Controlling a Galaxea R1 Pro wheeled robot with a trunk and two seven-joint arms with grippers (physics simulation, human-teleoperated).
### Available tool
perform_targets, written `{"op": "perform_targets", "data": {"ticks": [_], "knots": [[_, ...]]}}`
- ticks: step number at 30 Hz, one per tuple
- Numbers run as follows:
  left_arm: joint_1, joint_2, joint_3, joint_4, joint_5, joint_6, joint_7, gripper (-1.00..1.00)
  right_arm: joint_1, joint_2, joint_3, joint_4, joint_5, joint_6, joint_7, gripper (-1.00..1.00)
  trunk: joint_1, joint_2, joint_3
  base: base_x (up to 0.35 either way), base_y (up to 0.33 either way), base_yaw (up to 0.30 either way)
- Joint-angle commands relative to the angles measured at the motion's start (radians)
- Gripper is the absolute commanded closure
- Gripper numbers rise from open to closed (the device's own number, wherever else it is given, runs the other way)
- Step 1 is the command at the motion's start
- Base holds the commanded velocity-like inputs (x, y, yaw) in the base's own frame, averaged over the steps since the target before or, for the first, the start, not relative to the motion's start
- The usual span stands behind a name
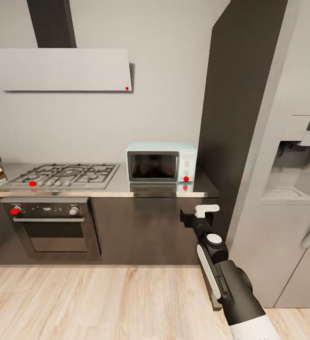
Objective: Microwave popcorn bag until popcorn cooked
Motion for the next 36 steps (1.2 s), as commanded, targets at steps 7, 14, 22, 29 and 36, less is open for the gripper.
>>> {"op": "perform_targets", "data": {"ticks": [7, 14, 22, 29, 36], "knots": [[-0.001, -0.001, 0.043, 0.001, 0.000, -0.002, -0.007, -1.00, -0.002, 0.000, 0.001, -0.012, 0.000, 0.011, -0.003, -1.00, -0.027, 0.049, 0.021, 0.169, -0.059, 0.000], [-0.001, -0.002, 0.043, 0.001, 0.000, -0.002, -0.006, -1.00, -0.002, -0.002, -0.001, -0.015, -0.001, 0.012, -0.003, -1.00, -0.054, 0.098, 0.043, 0.036, -0.006, 0.000], [-0.004, 0.000, 0.050, 0.001, 0.001, 0.000, -0.006, -1.00, -0.001, -0.002, 0.000, -0.016, -0.002, 0.013, -0.003, -1.00, -0.084, 0.154, 0.068, 0.255, 0.000, 0.000], [-0.002, 0.000, 0.051, 0.001, -0.001, 0.001, -0.007, -1.00, -0.001, -0.002, -0.003, -0.018, -0.002, 0.013, -0.003, -1.00, -0.111, 0.203, 0.090, 0.243, 0.000, 0.000], [-0.001, -0.001, 0.050, 0.001, -0.001, 0.001, -0.009, -1.00, -0.001, -0.002, -0.005, -0.019, -0.002, 0.012, -0.003, -1.00, -0.130, 0.238, 0.106, 0.010, 0.000, 0.000]]}}
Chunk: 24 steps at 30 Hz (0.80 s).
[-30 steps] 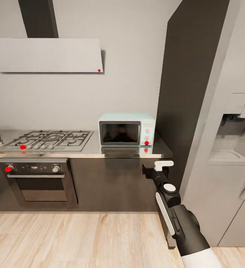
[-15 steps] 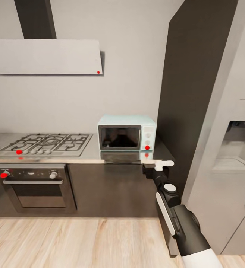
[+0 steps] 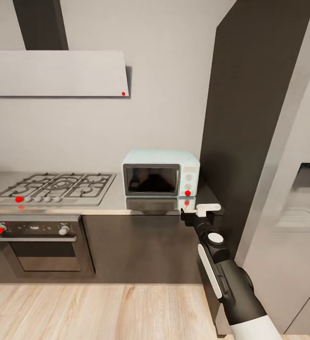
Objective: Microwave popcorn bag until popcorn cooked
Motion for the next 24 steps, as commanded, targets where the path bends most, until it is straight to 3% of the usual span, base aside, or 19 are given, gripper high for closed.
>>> {"op": "perform_targets", "data": {"ticks": [1, 9, 14, 20, 24], "knots": [[-0.001, -0.001, 0.003, 0.000, 0.001, -0.003, -0.001, -1.00, -0.001, 0.000, 0.002, -0.001, 0.001, 0.006, -0.005, -1.00, 0.000, -0.001, -0.001, 0.000, 0.000, 0.000], [-0.007, 0.000, 0.004, 0.002, 0.000, -0.003, -0.002, -1.00, 0.000, 0.000, 0.005, -0.004, 0.001, 0.007, -0.005, -1.00, -0.027, 0.048, 0.021, 0.000, 0.000, 0.000], [0.000, -0.002, -0.003, 0.006, -0.002, -0.004, -0.002, -1.00, 0.010, 0.000, 0.010, -0.028, 0.002, 0.004, -0.003, -1.00, -0.027, 0.048, 0.021, 0.000, 0.000, 0.000], [-0.005, 0.002, 0.006, 0.093, 0.001, -0.005, -0.002, -1.00, 0.013, 0.000, 0.012, -0.034, 0.001, 0.005, -0.002, -1.00, -0.027, 0.048, 0.021, 0.279, 0.015, 0.000], [-0.004, 0.002, 0.006, 0.097, 0.001, -0.005, -0.002, -1.00, 0.007, 0.000, 0.010, -0.028, 0.002, 0.005, -0.004, -1.00, -0.027, 0.048, 0.021, 0.343, 0.095, 0.000]]}}
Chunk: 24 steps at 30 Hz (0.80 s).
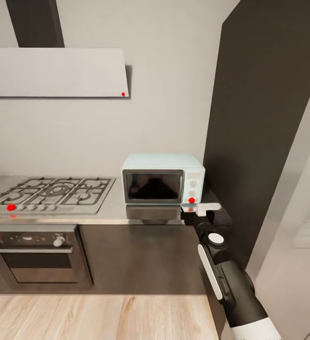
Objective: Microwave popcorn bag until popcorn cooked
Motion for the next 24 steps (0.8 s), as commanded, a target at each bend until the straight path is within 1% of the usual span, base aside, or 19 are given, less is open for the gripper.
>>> {"op": "perform_targets", "data": {"ticks": [1, 4, 10, 14, 19, 24], "knots": [[0.001, -0.003, 0.003, 0.001, 0.001, -0.003, 0.000, -1.00, -0.004, 0.000, 0.000, 0.002, 0.001, 0.006, -0.006, -1.00, 0.001, -0.001, -0.001, 0.344, 0.077, 0.000], [0.003, -0.004, 0.001, 0.001, 0.001, -0.003, 0.002, -1.00, -0.008, 0.000, -0.003, 0.008, 0.001, 0.005, -0.005, -1.00, 0.001, -0.001, -0.001, 0.191, 0.034, 0.000], [0.005, -0.005, -0.001, 0.012, 0.002, -0.004, 0.003, -1.00, -0.009, 0.000, -0.003, 0.010, 0.000, 0.005, -0.006, -1.00, 0.001, -0.001, -0.001, 0.071, 0.021, 0.000], [0.003, -0.005, -0.001, 0.051, 0.001, -0.004, 0.003, -1.00, -0.009, 0.000, -0.004, 0.008, 0.000, 0.005, -0.007, -1.00, 0.001, -0.001, -0.001, 0.287, 0.129, 0.000], [0.005, -0.004, 0.001, 0.064, 0.002, -0.004, 0.003, -1.00, -0.009, 0.000, -0.007, 0.008, 0.000, 0.005, -0.007, -1.00, 0.001, -0.001, -0.001, 0.315, 0.174, 0.000], [0.007, -0.005, -0.003, 0.070, 0.001, -0.006, 0.006, -1.00, -0.009, 0.000, -0.008, 0.008, 0.001, 0.005, -0.008, -1.00, 0.001, -0.001, -0.001, 0.078, 0.045, 0.000]]}}
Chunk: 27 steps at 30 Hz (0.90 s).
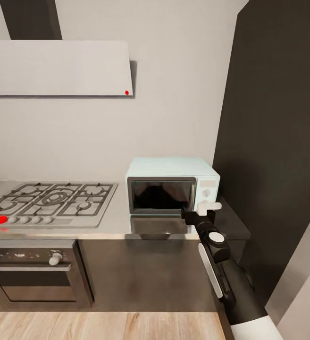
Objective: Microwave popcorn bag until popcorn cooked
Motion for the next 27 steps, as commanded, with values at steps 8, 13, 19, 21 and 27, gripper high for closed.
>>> {"op": "perform_targets", "data": {"ticks": [8, 13, 19, 21, 27], "knots": [[0.023, -0.001, 0.004, 0.001, 0.001, -0.006, 0.003, -1.00, -0.001, -0.002, -0.001, 0.001, 0.001, 0.005, -0.008, -1.00, 0.000, -0.001, -0.001, 0.092, -0.046, 0.000], [0.031, -0.002, 0.002, 0.001, -0.002, -0.013, 0.002, -1.00, -0.001, -0.005, -0.003, 0.001, 0.001, 0.005, -0.008, -1.00, 0.000, -0.001, -0.001, 0.093, -0.057, 0.000], [0.041, -0.002, 0.003, 0.001, 0.000, -0.014, 0.002, -1.00, 0.000, -0.005, -0.003, 0.003, 0.001, 0.005, -0.008, -1.00, 0.000, -0.001, -0.001, 0.003, -0.002, 0.000], [0.042, -0.002, 0.003, 0.001, 0.001, -0.014, 0.002, -1.00, 0.000, -0.005, -0.003, 0.003, 0.001, 0.004, -0.008, -1.00, 0.000, -0.001, -0.001, 0.082, 0.000, 0.000], [0.043, -0.002, 0.003, 0.001, -0.001, -0.015, 0.002, -1.00, 0.003, -0.006, -0.002, 0.005, 0.001, 0.000, -0.003, -1.00, 0.000, -0.001, -0.001, 0.092, 0.000, 0.000]]}}
